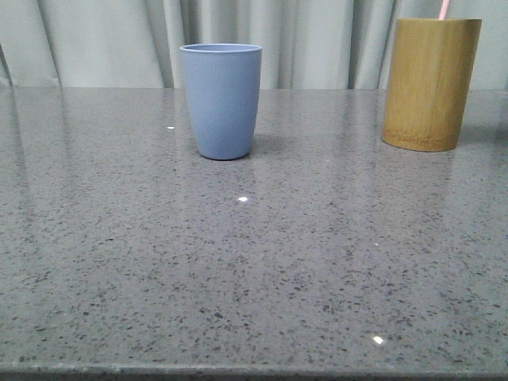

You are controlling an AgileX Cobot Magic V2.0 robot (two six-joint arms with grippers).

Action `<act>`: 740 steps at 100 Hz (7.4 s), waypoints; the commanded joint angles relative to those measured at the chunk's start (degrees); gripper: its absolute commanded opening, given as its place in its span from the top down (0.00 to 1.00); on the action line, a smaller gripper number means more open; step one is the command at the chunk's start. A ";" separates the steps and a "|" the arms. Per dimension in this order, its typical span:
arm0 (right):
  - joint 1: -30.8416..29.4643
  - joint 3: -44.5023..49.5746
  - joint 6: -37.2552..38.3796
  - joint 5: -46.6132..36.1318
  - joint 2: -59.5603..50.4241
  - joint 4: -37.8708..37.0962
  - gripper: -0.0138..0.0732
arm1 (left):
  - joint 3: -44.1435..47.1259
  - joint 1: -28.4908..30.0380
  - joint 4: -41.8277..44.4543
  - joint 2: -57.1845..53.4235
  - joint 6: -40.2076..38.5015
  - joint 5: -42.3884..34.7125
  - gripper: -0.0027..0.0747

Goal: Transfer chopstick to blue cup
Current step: 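Move the right gripper over the bamboo holder and grasp the pink chopstick, then lift the pink chopstick up out of the bamboo holder, then carry the pink chopstick over the blue cup and lower it in, then open the right gripper and withdraw it from the blue cup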

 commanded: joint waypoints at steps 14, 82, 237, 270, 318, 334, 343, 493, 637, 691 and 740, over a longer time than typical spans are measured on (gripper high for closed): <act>-0.27 -2.60 -0.35 -5.60 0.39 0.10 0.20 | -1.39 0.13 -0.50 0.27 -0.55 -4.18 0.56; -1.24 -3.00 -0.35 -10.08 5.73 0.10 0.20 | -1.39 0.13 -0.50 0.27 -0.55 -4.18 0.56; -1.24 -3.06 3.68 -19.73 9.42 0.10 0.74 | -1.39 0.13 -0.50 0.27 -0.55 -4.18 0.56; -1.24 -3.06 4.43 -20.52 9.42 0.10 0.92 | -1.39 0.13 -0.50 0.27 -0.55 -4.18 0.56; -1.18 -3.18 5.59 -20.46 4.64 0.10 0.92 | -1.39 0.13 -0.50 0.27 -0.55 -4.18 0.56; -1.18 -5.43 6.76 -18.28 2.01 0.10 0.92 | -1.39 0.13 -0.50 0.27 -0.55 -4.18 0.56; -1.18 -8.24 6.76 -15.81 0.80 0.10 0.92 | -1.39 0.13 -0.50 0.27 -0.55 -4.18 0.56; 27.46 -16.20 7.76 -29.70 15.65 0.10 0.92 | -1.39 0.13 -0.50 0.27 -0.55 -4.18 0.56; 27.39 -16.20 7.71 -17.15 13.64 0.10 0.43 | -1.39 0.13 -0.50 0.27 -0.55 -4.18 0.56; 10.16 -11.17 1.27 9.78 -4.70 -2.36 0.43 | -1.39 0.13 -0.50 0.27 -0.55 -4.18 0.56; 4.07 16.57 1.27 17.58 -33.19 -8.73 0.43 | -1.39 0.13 -0.50 0.27 -0.55 -4.18 0.56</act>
